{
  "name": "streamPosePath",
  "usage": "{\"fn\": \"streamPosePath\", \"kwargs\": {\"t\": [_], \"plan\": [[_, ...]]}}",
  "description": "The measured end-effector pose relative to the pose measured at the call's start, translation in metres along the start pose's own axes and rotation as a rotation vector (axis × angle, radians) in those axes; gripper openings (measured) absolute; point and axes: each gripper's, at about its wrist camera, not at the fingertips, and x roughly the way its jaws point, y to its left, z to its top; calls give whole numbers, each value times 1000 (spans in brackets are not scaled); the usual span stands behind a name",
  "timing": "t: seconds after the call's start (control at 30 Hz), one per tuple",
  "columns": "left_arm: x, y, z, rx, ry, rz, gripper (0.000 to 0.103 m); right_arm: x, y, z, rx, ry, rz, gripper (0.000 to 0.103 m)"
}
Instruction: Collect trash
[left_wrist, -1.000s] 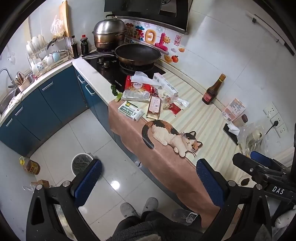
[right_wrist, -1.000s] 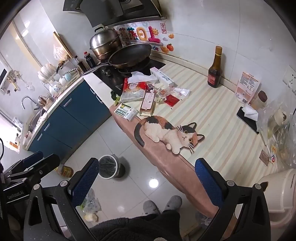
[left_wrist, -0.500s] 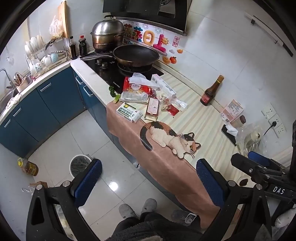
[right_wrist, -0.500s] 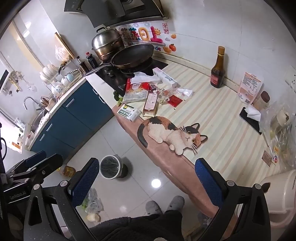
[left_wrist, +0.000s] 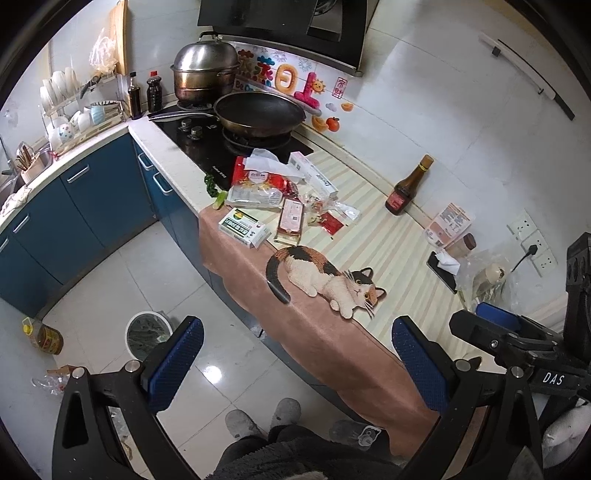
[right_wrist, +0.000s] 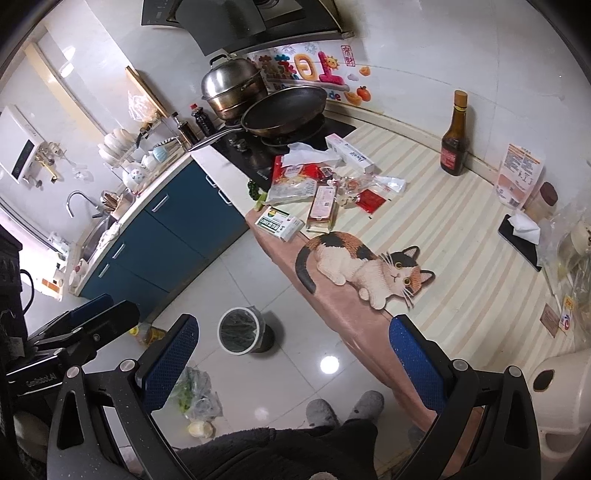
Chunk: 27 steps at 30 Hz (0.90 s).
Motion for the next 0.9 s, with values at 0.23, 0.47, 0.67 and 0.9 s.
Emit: {"fn": "streamPosePath", "kwargs": {"t": [0.23, 0.47, 0.67, 0.9], "plan": [[-2, 1, -1, 10, -3, -12, 103, 4, -4, 2, -3, 15, 43, 103], [-2, 1, -1, 10, -3, -12, 103, 7, -3, 1, -4, 20, 53, 103], [-2, 1, -1, 10, -5, -12, 103, 7, -2, 2, -4, 21, 53, 103], [-2, 1, -2, 9, -3, -13, 103, 7, 4, 3, -11, 16, 53, 103]]}}
